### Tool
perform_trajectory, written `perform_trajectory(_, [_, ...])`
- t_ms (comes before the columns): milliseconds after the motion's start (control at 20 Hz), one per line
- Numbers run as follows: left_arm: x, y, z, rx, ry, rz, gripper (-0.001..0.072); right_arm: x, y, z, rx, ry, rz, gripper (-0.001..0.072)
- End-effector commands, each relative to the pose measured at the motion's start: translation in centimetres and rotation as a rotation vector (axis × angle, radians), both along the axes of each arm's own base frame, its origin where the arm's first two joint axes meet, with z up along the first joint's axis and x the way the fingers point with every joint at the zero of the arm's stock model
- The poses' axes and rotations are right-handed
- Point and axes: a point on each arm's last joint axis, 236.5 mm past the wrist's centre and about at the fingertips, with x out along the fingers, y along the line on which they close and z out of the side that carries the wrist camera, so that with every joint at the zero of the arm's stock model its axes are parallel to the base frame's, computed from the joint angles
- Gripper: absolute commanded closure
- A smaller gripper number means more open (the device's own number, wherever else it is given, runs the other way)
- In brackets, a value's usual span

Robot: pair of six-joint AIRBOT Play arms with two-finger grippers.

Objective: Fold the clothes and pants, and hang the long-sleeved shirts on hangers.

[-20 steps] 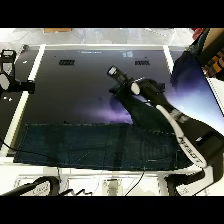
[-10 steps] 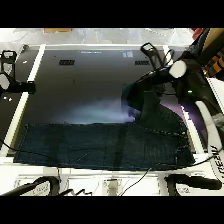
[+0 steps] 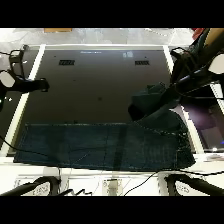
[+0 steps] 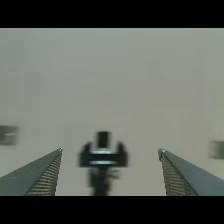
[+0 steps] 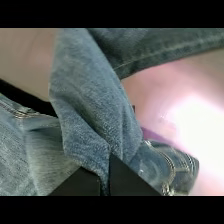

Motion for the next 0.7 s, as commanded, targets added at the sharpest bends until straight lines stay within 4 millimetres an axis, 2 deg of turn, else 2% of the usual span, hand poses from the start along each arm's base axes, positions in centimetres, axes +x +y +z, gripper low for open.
perform_trajectory(0, [0.0, -8.7, -0.6, -0.206, 0.027, -0.121, 0.0014, -0.9, -4.2, 0.4, -0.019, 0.017, -0.122, 0.0676])
perform_trajectory(150, [-1.2, -19.8, -2.9, -0.422, 0.124, -0.262, 0.0014, -1.0, -5.3, 0.4, -0.017, 0.021, -0.151, 0.0676])
perform_trajectory(300, [-2.1, -31.1, -5.4, -0.677, 0.203, -0.312, 0.0011, -1.1, -4.3, 0.5, 0.021, 0.025, -0.135, 0.0675])
perform_trajectory(350, [-2.3, -34.1, -6.0, -0.757, 0.217, -0.297, 0.001, -1.1, -4.0, 0.5, 0.033, 0.027, -0.13, 0.0675])
perform_trajectory(500, [-2.6, -40.7, -8.4, -0.862, 0.198, -0.268, 0.001, -1.1, -3.8, 0.6, 0.037, 0.027, -0.125, 0.0675])
perform_trajectory(650, [-2.8, -44.0, -9.8, -0.925, 0.188, -0.201, 0.0009, -1.1, -3.8, 0.6, 0.037, 0.027, -0.125, 0.0675])
